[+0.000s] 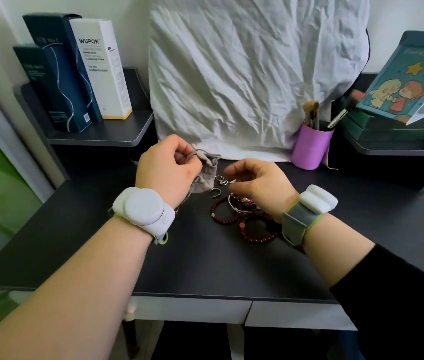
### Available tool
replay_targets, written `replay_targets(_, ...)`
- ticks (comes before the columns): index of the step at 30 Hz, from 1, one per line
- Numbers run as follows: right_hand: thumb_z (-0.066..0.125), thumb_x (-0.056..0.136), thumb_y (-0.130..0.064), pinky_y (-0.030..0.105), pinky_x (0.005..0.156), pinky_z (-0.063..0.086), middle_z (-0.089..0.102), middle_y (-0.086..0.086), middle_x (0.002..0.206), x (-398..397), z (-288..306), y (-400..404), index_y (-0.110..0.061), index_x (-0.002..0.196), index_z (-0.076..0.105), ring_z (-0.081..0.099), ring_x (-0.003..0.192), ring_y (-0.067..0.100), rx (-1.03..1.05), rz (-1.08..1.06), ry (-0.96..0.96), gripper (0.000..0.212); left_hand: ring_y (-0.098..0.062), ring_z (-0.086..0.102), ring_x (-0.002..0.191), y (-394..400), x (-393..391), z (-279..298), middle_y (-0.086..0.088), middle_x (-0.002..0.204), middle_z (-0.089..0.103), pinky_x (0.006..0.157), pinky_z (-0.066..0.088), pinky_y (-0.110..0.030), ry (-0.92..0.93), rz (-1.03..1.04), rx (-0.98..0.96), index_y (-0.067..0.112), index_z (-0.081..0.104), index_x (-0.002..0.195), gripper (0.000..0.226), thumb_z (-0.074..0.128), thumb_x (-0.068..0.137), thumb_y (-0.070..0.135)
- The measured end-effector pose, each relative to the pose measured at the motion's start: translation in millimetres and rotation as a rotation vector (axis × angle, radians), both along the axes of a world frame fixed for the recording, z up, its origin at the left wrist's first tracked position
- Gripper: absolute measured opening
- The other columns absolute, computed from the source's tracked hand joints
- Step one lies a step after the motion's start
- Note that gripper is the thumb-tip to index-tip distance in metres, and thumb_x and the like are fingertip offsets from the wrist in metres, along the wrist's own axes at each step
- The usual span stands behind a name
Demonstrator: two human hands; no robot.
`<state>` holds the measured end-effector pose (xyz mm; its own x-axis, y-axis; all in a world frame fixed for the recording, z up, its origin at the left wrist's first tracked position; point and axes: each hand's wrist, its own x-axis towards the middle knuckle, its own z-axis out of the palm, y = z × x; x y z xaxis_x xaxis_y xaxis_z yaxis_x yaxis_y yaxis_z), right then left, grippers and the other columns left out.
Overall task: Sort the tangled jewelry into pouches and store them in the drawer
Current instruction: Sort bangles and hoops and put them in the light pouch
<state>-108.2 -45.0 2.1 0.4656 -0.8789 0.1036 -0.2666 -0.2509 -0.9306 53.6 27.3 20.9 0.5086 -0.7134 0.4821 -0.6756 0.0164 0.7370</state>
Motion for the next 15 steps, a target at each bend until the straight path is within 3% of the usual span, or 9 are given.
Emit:
replay_targets(3,0.07,0.073,0.001,0.022,0.065,0.047,0.071,0.0,0.082,-7.6,-13.6,0.5,-0.025,0.081,0.069,0.058,0.064,0.007,0.015,-0.044,0.081,0.027,-0.005,0.051,0.055,2.8,1.4,-9.8,0.008,0.053,0.054,0.055,0.041,-0.02,-0.095,0.03,0.119,0.02,0.064,0.072,0.002,0.065,0.072,0.021)
replay_targets(6,0.068,0.074,0.003,0.016,0.061,0.043,0.07,-0.001,0.078,-16.4,-21.0,0.5,-0.023,0.08,0.07,0.058,0.063,0.006,0.036,-0.104,0.053,0.027,-0.014,0.055,0.061,-0.4,-1.3,-25.4,0.006,0.056,0.057,0.061,0.045,-0.027,-0.103,0.021,0.222,0.019,0.065,0.073,0.001,0.065,0.072,0.02)
replay_targets(9,0.067,0.075,0.005,0.015,0.053,0.044,0.067,-0.002,0.073,-27.9,-22.9,-1.0,-0.023,0.076,0.069,0.055,0.055,0.006,0.053,-0.149,-0.009,0.028,-0.013,0.056,0.063,-5.8,-4.5,-41.5,0.008,0.057,0.058,0.058,0.041,-0.024,-0.085,0.006,0.314,0.023,0.063,0.071,0.004,0.065,0.074,0.021)
replay_targets(15,0.067,0.075,0.006,0.026,0.076,0.055,0.073,0.007,0.086,-55.5,-28.7,-12.3,-0.019,0.077,0.071,0.066,0.074,0.016,0.099,-0.26,0.017,0.025,-0.003,0.052,0.059,-14.6,-3.5,-57.5,0.012,0.058,0.056,0.052,0.033,-0.016,-0.036,0.001,0.323,0.026,0.059,0.073,0.007,0.063,0.078,0.022)
